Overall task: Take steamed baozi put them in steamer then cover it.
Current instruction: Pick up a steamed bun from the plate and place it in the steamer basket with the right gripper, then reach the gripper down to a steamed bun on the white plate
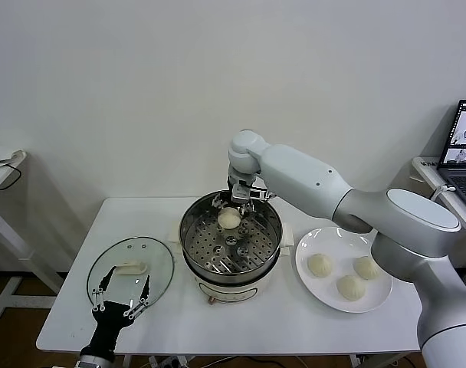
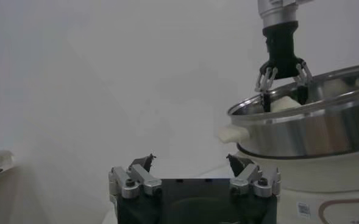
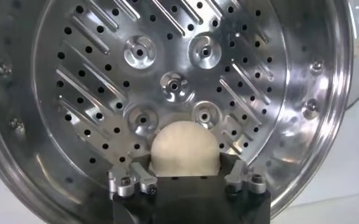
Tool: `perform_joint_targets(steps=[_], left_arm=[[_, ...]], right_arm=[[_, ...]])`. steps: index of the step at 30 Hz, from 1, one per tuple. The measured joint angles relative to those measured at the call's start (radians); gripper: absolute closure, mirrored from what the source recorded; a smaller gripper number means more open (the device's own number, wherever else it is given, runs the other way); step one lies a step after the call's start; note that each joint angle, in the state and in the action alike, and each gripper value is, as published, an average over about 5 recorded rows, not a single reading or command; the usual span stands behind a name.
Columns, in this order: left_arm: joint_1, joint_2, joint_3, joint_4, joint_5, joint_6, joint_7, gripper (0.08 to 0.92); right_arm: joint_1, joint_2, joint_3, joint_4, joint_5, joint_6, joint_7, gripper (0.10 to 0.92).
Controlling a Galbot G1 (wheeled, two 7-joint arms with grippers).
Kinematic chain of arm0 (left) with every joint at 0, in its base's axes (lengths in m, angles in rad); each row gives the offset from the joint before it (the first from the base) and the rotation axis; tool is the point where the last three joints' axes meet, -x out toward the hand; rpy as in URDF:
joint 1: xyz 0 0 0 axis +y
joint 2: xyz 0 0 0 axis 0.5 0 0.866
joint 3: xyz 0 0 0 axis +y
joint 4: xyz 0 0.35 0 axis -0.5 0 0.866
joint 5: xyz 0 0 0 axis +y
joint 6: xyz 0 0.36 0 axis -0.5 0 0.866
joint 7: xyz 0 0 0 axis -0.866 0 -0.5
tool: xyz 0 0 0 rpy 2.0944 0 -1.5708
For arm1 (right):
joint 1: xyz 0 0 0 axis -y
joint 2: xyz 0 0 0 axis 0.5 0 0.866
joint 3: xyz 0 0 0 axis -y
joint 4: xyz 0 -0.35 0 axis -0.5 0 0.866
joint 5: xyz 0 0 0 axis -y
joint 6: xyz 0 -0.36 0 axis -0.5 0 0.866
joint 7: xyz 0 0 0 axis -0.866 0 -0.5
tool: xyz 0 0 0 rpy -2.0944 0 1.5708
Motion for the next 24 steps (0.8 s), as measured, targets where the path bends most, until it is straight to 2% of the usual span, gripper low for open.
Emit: perform_joint_targets(steps=[6, 15, 24], left_arm=[[0.000, 0.001, -0.005, -0.004, 0.000, 0.000, 0.000, 0.177], [-0.001, 0.001, 0.001, -0.005, 0.007, -0.005, 0.000, 0.177], [-0.004, 0.000, 0.003, -0.001, 0.011, -0.005, -0.002, 0.177]], right_arm=[[0.056, -0.083, -0.021, 0.063, 0.147, -0.085, -0.036, 0.203], [0.169, -0.317, -0.106, 0.121, 0.423, -0.382, -0.065, 0.203], [0.105, -0.545, -0.182, 0.181, 0.561, -0.624, -0.019, 0.203]])
